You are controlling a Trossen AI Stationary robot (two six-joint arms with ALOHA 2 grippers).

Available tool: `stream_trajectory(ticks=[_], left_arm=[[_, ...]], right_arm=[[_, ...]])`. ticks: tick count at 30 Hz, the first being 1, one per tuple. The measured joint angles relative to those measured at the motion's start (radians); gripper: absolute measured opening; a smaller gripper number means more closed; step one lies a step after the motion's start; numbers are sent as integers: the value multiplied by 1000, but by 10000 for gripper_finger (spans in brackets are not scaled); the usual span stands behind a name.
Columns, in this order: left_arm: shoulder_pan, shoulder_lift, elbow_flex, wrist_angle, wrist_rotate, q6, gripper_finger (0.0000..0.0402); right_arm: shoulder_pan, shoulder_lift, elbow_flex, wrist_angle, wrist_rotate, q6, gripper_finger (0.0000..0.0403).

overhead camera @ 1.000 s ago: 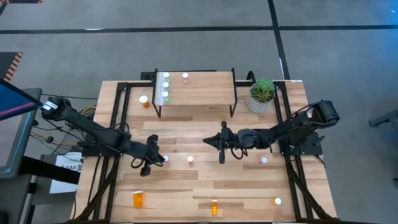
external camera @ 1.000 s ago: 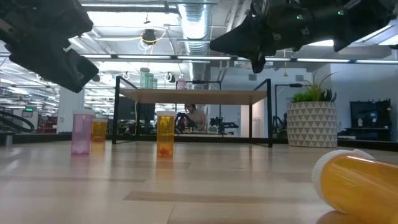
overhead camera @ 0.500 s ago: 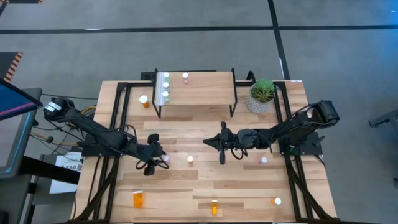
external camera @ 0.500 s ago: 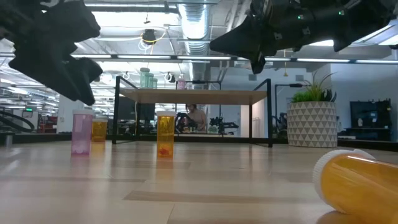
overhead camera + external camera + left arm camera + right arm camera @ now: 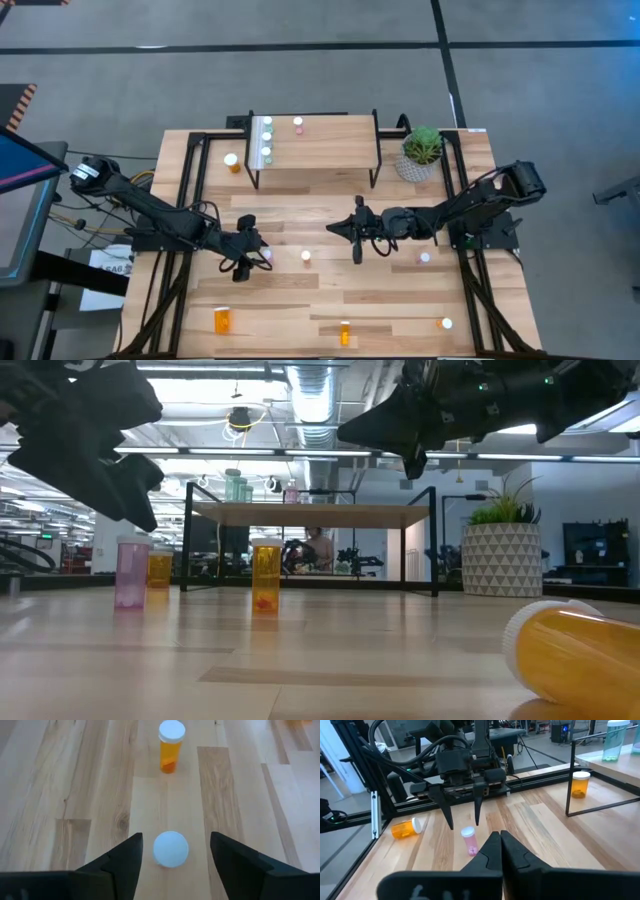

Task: Pick and place medicine bottles onto shelf by color
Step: Put the left pink pill bottle on the shelf aligned with the other pink pill bottle

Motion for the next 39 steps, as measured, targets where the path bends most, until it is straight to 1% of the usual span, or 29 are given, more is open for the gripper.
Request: stream_trajectory(ticks=[5, 16, 17, 20, 23, 27, 32, 36, 39], left_arm=[[0, 0, 0, 0, -1, -1, 227], [9, 0, 0, -6, -10, -19, 227], [16, 0, 0, -15, -7, -18, 227], [54, 0, 39, -112, 30, 9, 227], [66, -1, 68, -129, 45, 30, 227], [58, -1, 72, -114, 50, 45, 227], [58, 0, 36, -42, 62, 33, 227], [52, 0, 35, -45, 38, 20, 226], [53, 38, 35, -32, 47, 20, 226]], right_arm=[[0, 0, 0, 0, 0, 1, 5], [0, 0, 0, 0, 0, 1, 5], [0, 0, 0, 1, 0, 1, 5], [0, 0, 0, 2, 0, 5, 5], [0, 0, 0, 5, 0, 8, 5], [0, 0, 0, 9, 1, 8, 5], [0, -1, 0, 18, 1, 8, 5], [0, -1, 0, 19, 1, 8, 5], [0, -1, 0, 22, 0, 8, 5]])
